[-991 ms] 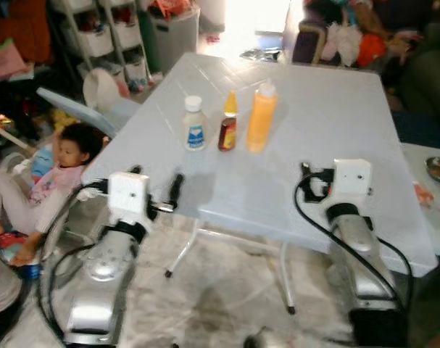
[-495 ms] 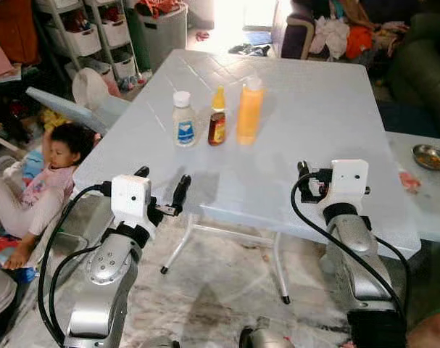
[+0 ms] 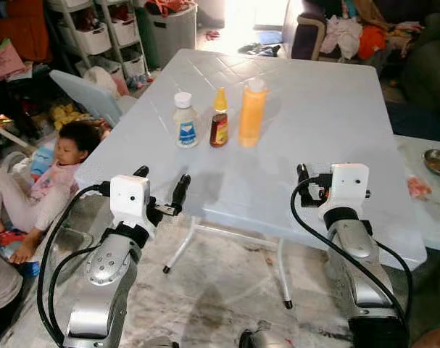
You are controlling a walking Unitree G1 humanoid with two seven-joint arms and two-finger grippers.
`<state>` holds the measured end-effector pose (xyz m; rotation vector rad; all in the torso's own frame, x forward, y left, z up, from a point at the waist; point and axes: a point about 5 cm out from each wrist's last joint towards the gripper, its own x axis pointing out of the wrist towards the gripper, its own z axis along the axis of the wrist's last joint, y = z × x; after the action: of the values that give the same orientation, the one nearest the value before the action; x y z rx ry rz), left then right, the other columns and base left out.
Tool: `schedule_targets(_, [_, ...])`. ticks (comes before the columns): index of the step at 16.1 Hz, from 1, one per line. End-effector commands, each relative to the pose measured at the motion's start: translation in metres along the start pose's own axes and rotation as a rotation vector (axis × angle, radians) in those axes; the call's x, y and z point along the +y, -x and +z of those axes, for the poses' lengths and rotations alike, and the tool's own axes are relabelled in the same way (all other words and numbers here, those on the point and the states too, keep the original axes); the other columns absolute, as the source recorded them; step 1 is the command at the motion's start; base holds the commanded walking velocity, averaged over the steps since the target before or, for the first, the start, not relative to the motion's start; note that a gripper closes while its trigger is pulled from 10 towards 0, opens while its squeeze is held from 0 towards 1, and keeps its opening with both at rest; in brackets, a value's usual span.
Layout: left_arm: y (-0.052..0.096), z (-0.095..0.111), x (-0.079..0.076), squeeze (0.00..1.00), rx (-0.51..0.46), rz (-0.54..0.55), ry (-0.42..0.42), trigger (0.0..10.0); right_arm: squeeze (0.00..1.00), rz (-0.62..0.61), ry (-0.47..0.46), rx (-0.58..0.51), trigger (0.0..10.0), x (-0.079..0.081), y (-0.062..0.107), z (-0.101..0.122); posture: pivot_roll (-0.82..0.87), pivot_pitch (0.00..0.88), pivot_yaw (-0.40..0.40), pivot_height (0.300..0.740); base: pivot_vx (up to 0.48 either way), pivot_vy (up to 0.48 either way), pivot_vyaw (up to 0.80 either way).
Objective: Restocking fridge
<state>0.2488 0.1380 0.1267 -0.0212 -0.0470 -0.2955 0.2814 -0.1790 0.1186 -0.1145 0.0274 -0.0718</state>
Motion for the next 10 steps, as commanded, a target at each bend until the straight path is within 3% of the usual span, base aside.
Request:
schedule_targets(1, [-0.0012, 0.0045, 0.0002, 0.00, -0.019, -0.010, -0.012, 10.0, 0.00, 0.008, -0.006, -0.037, 10.0, 0.0010, -0.0016, 0.0089, 0.01, 0.000, -0.009, 0.740, 0.244, 0.000, 0.00])
schedule_targets(6, [-0.0007, 0.0045, 0.0001, 0.00, -0.022, -0.009, -0.011, 10.0, 0.00, 0.030, 0.029, -0.040, 10.0, 0.0011, 0.0003, 0.0086, 0.01, 0.000, -0.010, 0.740, 0.271, 0.000, 0.00])
schedule_targets(10, [-0.0010, 0.0046, -0.0005, 0.00, -0.022, -0.010, -0.011, 10.0, 0.00, 0.035, 0.030, -0.038, 10.0, 0.0018, 0.0027, 0.0076, 0.00, 0.000, -0.011, 0.740, 0.275, 0.000, 0.76])
